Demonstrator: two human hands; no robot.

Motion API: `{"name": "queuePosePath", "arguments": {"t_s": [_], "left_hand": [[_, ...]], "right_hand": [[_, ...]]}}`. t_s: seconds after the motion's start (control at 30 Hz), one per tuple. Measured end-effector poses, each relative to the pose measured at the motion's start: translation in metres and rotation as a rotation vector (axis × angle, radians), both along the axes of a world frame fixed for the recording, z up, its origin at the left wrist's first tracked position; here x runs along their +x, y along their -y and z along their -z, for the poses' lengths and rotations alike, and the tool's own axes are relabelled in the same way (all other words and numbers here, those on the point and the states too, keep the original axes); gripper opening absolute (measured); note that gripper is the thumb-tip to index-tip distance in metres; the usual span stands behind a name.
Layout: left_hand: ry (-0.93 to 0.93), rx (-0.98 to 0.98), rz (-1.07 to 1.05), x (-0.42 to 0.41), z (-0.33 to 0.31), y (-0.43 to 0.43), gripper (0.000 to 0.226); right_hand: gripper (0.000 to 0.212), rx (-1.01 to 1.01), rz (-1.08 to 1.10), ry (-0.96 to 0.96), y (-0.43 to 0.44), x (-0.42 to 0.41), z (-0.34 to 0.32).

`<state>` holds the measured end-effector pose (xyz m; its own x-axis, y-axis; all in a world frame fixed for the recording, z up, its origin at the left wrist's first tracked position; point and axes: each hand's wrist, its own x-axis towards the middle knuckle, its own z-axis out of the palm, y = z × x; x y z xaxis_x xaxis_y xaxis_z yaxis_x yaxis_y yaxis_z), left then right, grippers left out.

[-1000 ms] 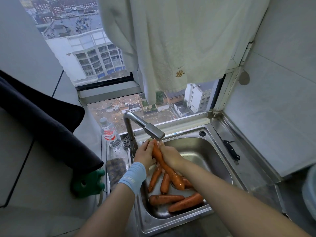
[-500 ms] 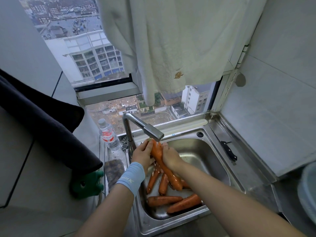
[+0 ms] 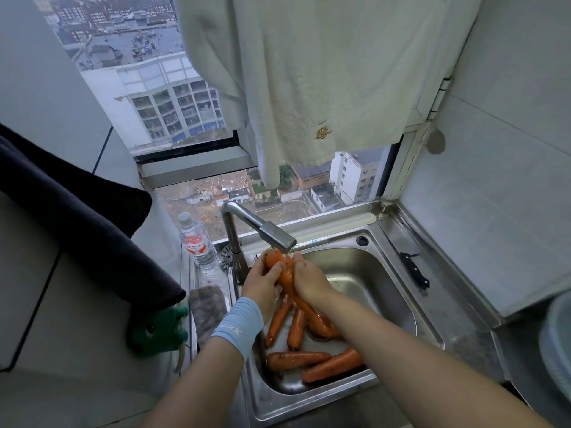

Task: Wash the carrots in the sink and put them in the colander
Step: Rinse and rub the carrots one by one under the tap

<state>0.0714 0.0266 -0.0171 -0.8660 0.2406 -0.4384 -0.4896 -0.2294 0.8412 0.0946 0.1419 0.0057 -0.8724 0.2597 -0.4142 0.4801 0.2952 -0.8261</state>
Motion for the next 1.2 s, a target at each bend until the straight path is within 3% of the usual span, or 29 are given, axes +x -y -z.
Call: {"name": "queuePosePath", "arguments": {"t_s": [0.13,0.2,0.27,0.37,0.47,0.6,0.8,1.07,1.2], "left_hand": [[0.051,0.03,-0.026,0.003,0.0,0.001,0.037],[0.062,0.039,-0.015,0.004,0.001,0.004,0.036],[0.063,0.036,-0.009,0.005,0.0,0.005,0.034],[0.045,-0.02,-0.007,0.005,0.001,0.005,0.036],[0.037,-0.097,-0.014,0.001,0.003,0.007,0.044],[-0.005,-0.201,0.006,0.002,-0.001,0.006,0.053],[-0.135,-0.465,-0.043,0.002,-0.002,0.001,0.027],[-0.1,-0.432,0.177,0.0,0.01,0.006,0.068],[-0.172,-0.5,0.09,0.011,-0.002,-0.004,0.053]], "right_hand": [[0.051,-0.161,-0.156,-0.002,0.002,0.004,0.015],[0.044,-0.227,-0.131,0.035,0.002,0.007,0.023],[0.042,-0.17,-0.1,0.0,0.002,0.007,0.021],[0.06,0.033,-0.093,-0.034,0.002,0.006,0.01],[0.064,0.168,-0.068,-0.009,-0.003,-0.002,0.011],[0.058,0.161,-0.184,0.015,-0.012,-0.005,0.01],[0.045,0.095,-0.409,-0.014,-0.014,0.001,0.004],[0.044,0.189,-0.341,-0.075,-0.019,0.008,0.015],[0.052,0.247,-0.349,-0.086,-0.015,0.008,0.015]]}}
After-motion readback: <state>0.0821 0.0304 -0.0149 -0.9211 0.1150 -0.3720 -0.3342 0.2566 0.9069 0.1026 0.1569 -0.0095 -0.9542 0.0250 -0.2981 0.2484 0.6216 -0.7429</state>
